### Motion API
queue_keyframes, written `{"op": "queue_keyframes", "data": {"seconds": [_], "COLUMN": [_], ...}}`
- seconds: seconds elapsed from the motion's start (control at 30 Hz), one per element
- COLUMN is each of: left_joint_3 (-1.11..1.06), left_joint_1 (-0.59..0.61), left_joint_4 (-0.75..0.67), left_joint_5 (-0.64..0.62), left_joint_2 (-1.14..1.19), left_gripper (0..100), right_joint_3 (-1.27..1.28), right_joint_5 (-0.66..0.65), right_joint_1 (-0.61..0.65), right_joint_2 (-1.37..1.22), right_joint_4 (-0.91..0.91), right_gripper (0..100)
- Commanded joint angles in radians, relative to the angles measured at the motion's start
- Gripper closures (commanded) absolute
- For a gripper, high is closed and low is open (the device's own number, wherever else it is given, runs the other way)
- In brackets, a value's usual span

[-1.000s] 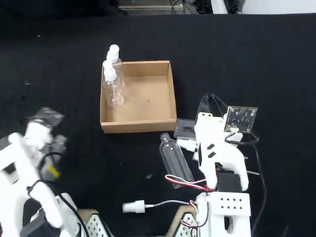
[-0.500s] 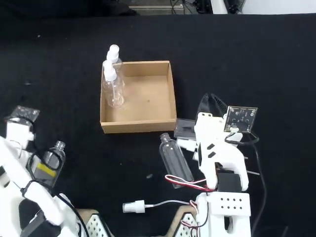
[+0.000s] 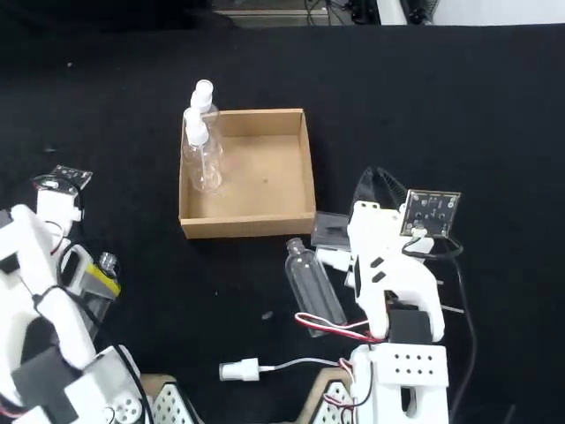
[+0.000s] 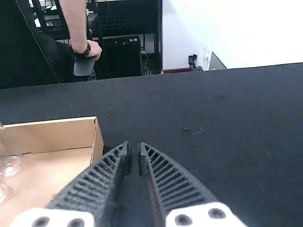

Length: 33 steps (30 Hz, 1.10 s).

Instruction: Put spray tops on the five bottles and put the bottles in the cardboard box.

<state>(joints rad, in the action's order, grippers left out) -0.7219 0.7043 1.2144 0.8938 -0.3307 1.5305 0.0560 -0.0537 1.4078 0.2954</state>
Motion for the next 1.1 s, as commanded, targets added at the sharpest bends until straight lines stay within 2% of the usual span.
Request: {"op": "queue_keyframes", "data": {"seconds": [0.0, 0.17, 0.9, 1.07], "left_joint_3": [0.064, 0.019, -0.025, -0.045], "left_joint_1": [-0.03, -0.079, -0.085, -0.067], "left_joint_4": [-0.026, -0.103, -0.123, -0.201], "left_joint_5": [-0.008, -0.008, -0.008, -0.009], "left_joint_2": [0.048, 0.077, 0.104, 0.18], "left_gripper": [68, 68, 68, 68], "right_joint_3": [-0.025, -0.025, -0.031, -0.028], "right_joint_5": [0.009, 0.009, 0.009, 0.009], "right_joint_1": [0.009, 0.009, 0.063, 0.063], "right_joint_2": [0.018, 0.018, 0.018, 0.018], "right_joint_4": [-0.021, -0.021, -0.021, -0.02], "right_gripper": [98.0, 98.0, 98.0, 98.0]}}
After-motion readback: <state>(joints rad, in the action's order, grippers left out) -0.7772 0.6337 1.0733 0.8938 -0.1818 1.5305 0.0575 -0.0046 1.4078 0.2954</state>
